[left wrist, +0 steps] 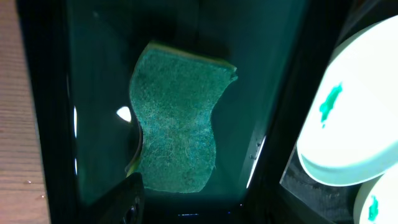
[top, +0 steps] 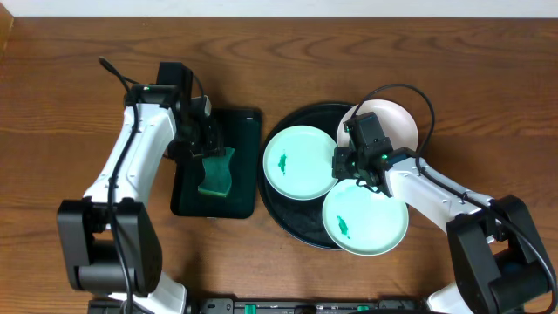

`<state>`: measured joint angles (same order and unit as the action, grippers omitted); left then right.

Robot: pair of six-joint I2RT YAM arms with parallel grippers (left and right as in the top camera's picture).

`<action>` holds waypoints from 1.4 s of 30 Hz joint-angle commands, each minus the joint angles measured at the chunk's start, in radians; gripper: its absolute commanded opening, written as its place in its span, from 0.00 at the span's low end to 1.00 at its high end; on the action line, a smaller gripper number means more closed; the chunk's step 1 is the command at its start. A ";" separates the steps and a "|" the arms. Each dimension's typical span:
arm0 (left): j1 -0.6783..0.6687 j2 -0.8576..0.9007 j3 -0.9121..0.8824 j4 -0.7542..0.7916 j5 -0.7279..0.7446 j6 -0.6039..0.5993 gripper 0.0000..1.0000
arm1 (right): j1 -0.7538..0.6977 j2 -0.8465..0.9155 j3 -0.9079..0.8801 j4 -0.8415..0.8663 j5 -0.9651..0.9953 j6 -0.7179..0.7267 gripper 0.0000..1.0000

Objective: Clean dirty plates on tray and stack at the side
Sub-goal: 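Lower the left gripper onto the green sponge in the black tray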

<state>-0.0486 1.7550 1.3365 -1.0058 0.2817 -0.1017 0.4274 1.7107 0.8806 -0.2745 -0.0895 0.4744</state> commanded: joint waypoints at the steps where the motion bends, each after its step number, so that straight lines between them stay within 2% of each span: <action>1: -0.002 0.023 -0.007 -0.008 -0.011 -0.001 0.59 | 0.006 0.010 -0.008 0.002 0.010 0.008 0.02; 9: -0.002 0.039 -0.032 -0.013 -0.039 -0.002 0.55 | 0.006 0.010 -0.008 0.002 0.010 0.008 0.02; 22: -0.003 0.039 -0.163 0.154 -0.039 -0.009 0.55 | 0.006 0.010 -0.008 0.002 0.010 0.008 0.02; 28: -0.003 0.039 -0.167 0.186 -0.039 -0.013 0.50 | 0.006 0.010 -0.008 0.002 0.010 0.008 0.02; 42: -0.003 0.039 -0.260 0.291 -0.039 -0.013 0.50 | 0.006 0.010 -0.008 0.002 0.010 0.008 0.02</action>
<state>-0.0486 1.7805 1.1027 -0.7265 0.2554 -0.1085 0.4274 1.7107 0.8806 -0.2741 -0.0895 0.4744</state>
